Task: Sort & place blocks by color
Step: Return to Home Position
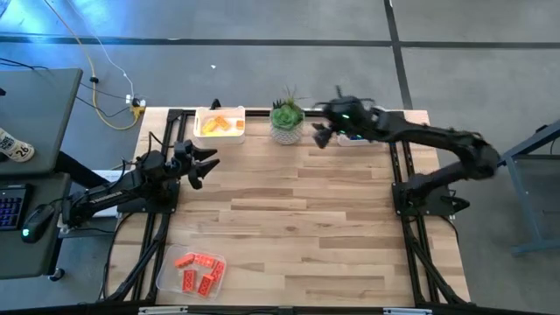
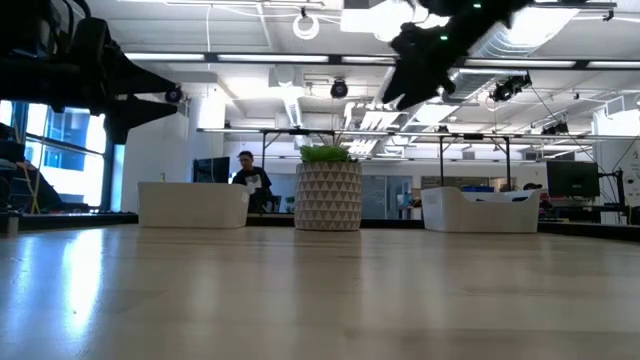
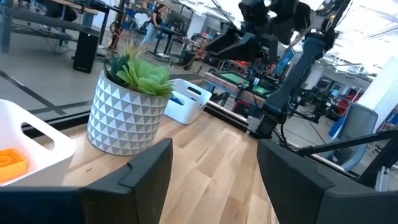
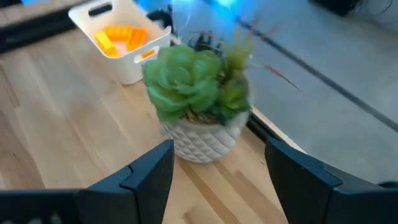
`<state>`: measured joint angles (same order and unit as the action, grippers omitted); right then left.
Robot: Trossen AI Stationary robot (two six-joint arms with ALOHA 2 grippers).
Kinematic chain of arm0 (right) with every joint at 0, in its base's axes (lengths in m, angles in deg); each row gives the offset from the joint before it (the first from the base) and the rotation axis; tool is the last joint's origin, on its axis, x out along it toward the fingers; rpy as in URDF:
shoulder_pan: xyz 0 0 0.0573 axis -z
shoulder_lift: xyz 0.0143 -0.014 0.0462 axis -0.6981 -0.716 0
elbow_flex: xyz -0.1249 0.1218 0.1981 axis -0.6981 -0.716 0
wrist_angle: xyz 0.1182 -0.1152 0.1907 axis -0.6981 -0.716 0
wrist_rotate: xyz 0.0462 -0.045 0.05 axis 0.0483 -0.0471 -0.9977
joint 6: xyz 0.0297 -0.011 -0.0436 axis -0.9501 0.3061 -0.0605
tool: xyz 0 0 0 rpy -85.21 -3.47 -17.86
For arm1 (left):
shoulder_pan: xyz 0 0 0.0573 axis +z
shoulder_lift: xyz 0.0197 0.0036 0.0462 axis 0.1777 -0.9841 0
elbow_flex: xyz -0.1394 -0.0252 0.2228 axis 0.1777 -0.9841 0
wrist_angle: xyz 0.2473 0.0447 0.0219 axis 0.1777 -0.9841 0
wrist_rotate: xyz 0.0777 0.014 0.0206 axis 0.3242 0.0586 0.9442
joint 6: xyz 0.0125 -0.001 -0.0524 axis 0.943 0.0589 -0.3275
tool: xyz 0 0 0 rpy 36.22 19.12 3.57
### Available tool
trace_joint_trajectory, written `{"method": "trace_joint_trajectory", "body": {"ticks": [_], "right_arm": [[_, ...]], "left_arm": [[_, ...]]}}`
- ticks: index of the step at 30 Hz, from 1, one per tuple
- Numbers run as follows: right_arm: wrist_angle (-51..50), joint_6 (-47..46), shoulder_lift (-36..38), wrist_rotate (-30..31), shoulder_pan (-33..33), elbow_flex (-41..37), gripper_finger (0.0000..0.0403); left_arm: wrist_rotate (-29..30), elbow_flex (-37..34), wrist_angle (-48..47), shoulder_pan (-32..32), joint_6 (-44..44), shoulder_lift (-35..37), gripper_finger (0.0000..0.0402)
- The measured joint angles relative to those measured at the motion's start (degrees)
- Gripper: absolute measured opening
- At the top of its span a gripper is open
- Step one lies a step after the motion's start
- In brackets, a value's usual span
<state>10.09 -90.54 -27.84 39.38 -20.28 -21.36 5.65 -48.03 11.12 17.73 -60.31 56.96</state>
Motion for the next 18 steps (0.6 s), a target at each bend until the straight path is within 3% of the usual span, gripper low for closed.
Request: {"method": "trace_joint_trajectory", "body": {"ticks": [5,9,13,18], "right_arm": [[10.5,-0.4,14.2,0.0,0.4,-15.5,0.0238],[16.6,-2.7,24.5,0.0,0.4,-27.8,0.0238],[19.7,-6.5,33.9,-0.4,0.4,-38.1,0.0238],[21.6,-9.6,43.9,-2.2,0.4,-47.2,0.0238]], "left_arm": [[0.0,0.0,0.0,0.0,0.2,0.0,0.0223],[1.4,0.0,0.0,0.1,6.9,0.0,0.0223],[1.5,0.0,0.0,0.1,12.4,0.0,0.0223],[1.5,0.0,0.0,0.2,13.1,0.0,0.0223]]}}
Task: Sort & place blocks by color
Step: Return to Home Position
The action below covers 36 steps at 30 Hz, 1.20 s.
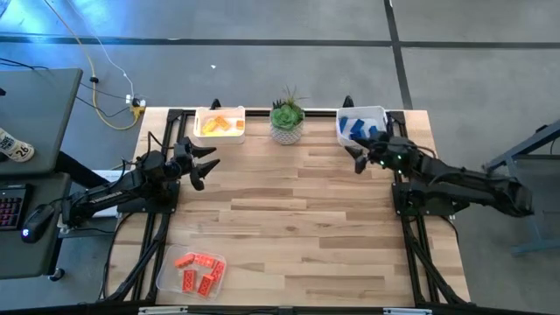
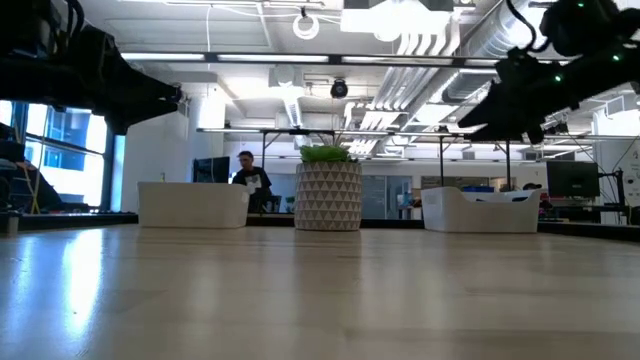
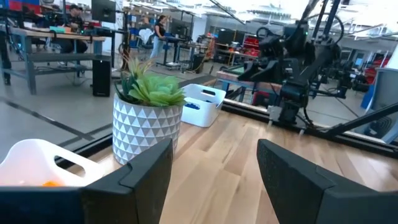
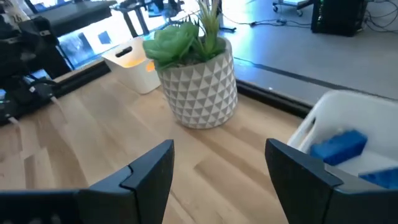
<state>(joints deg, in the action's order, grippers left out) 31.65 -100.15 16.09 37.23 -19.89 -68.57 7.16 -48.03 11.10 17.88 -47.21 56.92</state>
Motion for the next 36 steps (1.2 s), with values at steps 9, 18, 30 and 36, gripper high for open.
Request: {"method": "trace_joint_trajectory", "body": {"ticks": [9,18,30,36], "right_arm": [[-0.8,-1.5,13.8,-1.5,0.0,-8.1,0.0238],[-6.7,-1.1,24.5,-3.6,0.0,-9.0,0.0238],[-21.2,-4.4,32.2,-5.1,-0.2,-8.8,0.0238],[-21.3,-5.5,32.2,-3.9,-0.2,-8.8,0.0238]], "left_arm": [[0.0,0.0,0.0,0.0,0.0,0.0,0.0223],[0.0,0.0,0.0,0.0,0.0,0.0,0.0223],[0.0,0.0,0.0,0.0,0.0,0.0,0.0223],[-0.2,0.0,0.0,0.0,0.0,-0.1,0.0223]]}}
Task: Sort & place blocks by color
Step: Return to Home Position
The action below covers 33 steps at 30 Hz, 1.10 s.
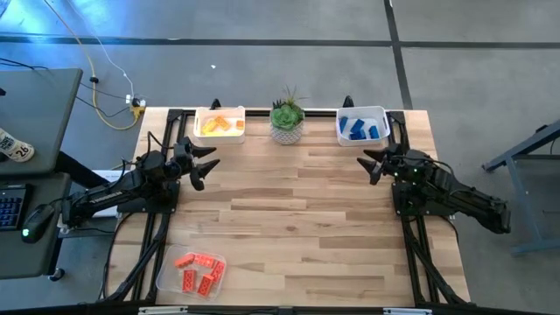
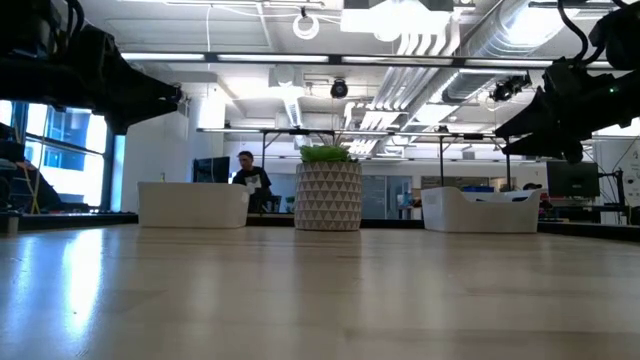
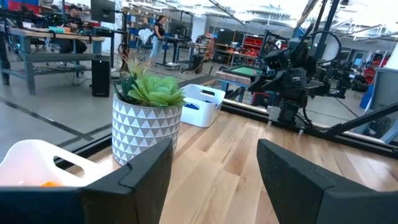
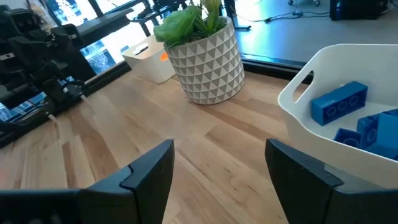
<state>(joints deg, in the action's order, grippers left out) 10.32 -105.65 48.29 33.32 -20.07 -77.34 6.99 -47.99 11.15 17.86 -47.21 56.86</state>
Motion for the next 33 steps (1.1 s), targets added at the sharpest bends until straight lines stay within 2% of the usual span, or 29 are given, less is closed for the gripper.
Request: {"method": "trace_joint_trajectory", "body": {"ticks": [7,33], "right_arm": [[0.0,-2.9,0.0,-1.5,0.0,0.0,0.0238],[-0.1,-2.9,0.0,-1.6,0.0,0.0,0.0238]], "left_arm": [[0.0,0.0,0.0,0.0,0.0,0.0,0.0223],[0.0,0.0,0.0,0.0,0.0,0.0,0.0223]]}}
